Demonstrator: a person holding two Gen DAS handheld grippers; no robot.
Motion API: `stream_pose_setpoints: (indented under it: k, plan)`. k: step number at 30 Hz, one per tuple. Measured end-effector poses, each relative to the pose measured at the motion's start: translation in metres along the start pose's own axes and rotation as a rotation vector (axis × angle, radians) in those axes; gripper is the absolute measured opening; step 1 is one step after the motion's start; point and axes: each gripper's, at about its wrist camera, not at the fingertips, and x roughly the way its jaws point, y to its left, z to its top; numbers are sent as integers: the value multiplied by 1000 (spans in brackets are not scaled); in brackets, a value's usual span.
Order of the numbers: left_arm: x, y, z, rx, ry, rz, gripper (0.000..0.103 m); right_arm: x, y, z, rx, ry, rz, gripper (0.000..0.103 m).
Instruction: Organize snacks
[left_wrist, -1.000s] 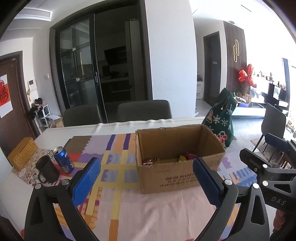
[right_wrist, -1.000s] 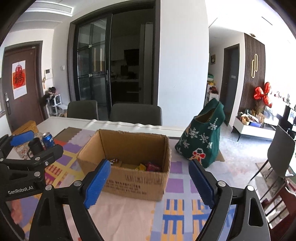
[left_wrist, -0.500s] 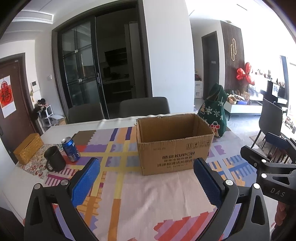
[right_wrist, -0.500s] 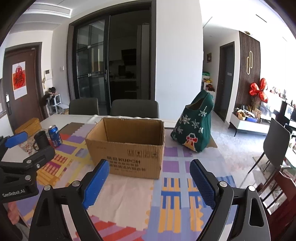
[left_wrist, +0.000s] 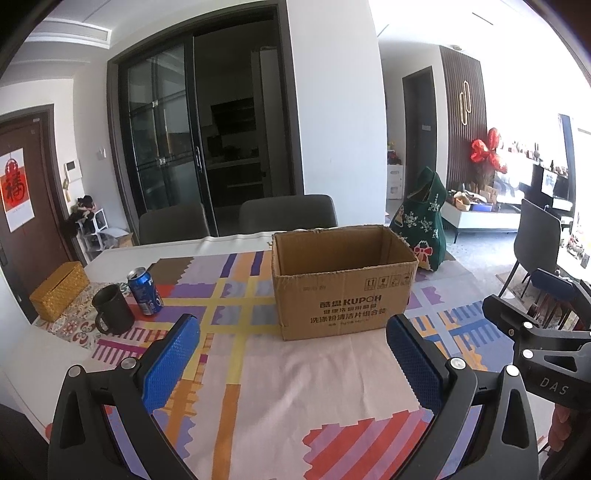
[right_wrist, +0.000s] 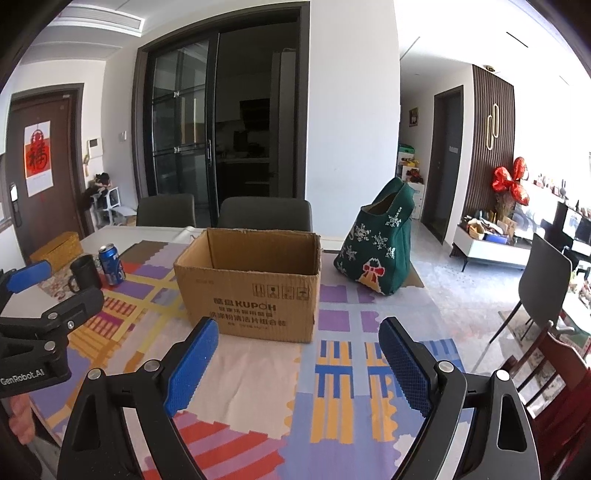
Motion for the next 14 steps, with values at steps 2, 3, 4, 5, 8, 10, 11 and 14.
stream_pose_setpoints:
  k: [2,3,4,5,8,10,11,14]
  plan:
    - [-1,0,0,0,-3,-5,103,-1,0,-1,0,1,0,89]
    - [-2,0,0,-2,-5,-3,103,-3,0,-2,1,1,3,89]
    - [-3,0,0,-2,-6,0,103,-4,0,-4,1,1,4,89]
    - [-4,-1,0,-1,-7,1,103,-6,0,-5,2,1,5,89]
    - [-6,0,-1,-6,-15,-4,103,-9,0,-6,0,-1,6,89]
    - [-7,0,-1,-7,-26,-6,103,-11,1,-7,-2,-3,7,89]
    - [-8,-1,-1,-3,-31,-4,103,-11,1,-7,-1,-1,7,89]
    - [-8,-1,0,-3,-39,6,103,-12,1,-7,-1,-1,9,89]
